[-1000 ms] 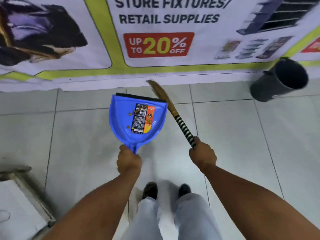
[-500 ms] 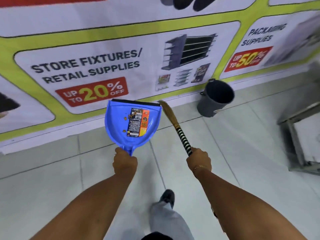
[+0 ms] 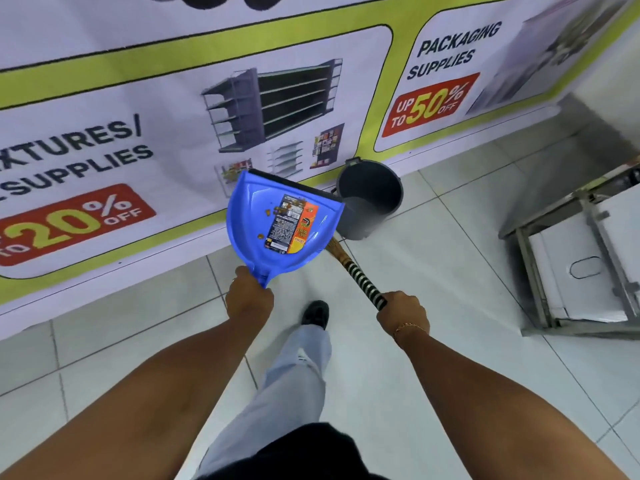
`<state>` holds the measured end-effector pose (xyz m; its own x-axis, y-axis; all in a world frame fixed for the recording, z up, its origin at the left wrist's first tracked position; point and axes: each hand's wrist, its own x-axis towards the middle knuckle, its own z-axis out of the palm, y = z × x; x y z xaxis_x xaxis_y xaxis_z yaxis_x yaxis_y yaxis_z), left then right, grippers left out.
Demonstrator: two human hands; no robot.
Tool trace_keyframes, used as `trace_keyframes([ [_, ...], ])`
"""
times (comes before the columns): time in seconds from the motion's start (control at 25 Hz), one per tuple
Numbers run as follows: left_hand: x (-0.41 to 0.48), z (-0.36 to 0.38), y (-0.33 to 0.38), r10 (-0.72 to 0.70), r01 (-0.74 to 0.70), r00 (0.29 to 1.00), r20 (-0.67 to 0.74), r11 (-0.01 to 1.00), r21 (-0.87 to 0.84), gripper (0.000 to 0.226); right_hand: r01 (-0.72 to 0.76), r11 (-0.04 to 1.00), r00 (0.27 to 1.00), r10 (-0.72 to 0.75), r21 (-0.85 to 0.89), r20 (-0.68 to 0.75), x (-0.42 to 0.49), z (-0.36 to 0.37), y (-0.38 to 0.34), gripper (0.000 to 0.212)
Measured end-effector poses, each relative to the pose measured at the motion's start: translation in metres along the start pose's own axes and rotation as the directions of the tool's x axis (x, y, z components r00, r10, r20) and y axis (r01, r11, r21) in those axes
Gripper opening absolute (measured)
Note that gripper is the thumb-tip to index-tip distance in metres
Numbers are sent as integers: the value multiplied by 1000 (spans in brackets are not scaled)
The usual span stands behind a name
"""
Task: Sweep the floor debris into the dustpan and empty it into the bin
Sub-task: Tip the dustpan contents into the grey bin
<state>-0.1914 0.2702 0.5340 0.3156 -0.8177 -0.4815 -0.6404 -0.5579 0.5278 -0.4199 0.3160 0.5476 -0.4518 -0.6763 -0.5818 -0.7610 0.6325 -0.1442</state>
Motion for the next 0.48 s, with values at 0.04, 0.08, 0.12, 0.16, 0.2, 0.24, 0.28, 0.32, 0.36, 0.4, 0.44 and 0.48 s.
trace_keyframes([
  [0.04, 12, 8, 20, 0, 0, 1000, 7, 1000, 7, 36, -6, 1000, 1000, 6, -7, 27, 20, -12, 1, 33],
  [0.08, 26, 20, 41, 3, -3, 1000, 13, 1000, 13, 35, -12, 1000, 998, 13, -11, 56, 42, -26, 2, 33],
  [0.12, 38, 31, 62, 8, -8, 1000, 19, 1000, 29, 33, -7, 1000, 996, 9, -26, 84, 63, -40, 2, 32],
  [0.16, 49, 42, 84, 0, -1, 1000, 28, 999, 50, 33, 6, 999, 994, -1, -49, 112, 85, -55, 4, 32],
  [0.2, 57, 48, 101, -2, 0, 999, 33, 997, 73, 33, 19, 998, 992, -11, -63, 125, 100, -67, 6, 31],
  [0.24, 65, 58, 119, -2, -1, 999, 38, 995, 97, 35, 22, 997, 991, -13, -73, 135, 118, -82, 8, 30],
  [0.28, 73, 69, 139, -9, 3, 999, 45, 993, 121, 36, 29, 996, 988, -16, -83, 154, 139, -95, 14, 29],
  [0.32, 79, 80, 155, -17, 9, 998, 55, 990, 143, 37, 40, 994, 984, -21, -101, 177, 157, -107, 20, 28],
  [0.36, 84, 93, 170, -19, 9, 998, 63, 988, 156, 38, 58, 991, 978, -32, -122, 204, 177, -119, 27, 27],
  [0.4, 92, 108, 184, -17, 8, 998, 59, 988, 156, 38, 77, 987, 972, -43, -142, 230, 200, -131, 33, 27],
  [0.44, 99, 123, 198, -13, 3, 998, 57, 986, 166, 38, 95, 983, 964, -52, -154, 260, 223, -139, 40, 29],
  [0.48, 109, 144, 214, -23, 14, 998, 53, 984, 180, 38, 131, 972, 954, -70, -197, 291, 250, -151, 49, 32],
])
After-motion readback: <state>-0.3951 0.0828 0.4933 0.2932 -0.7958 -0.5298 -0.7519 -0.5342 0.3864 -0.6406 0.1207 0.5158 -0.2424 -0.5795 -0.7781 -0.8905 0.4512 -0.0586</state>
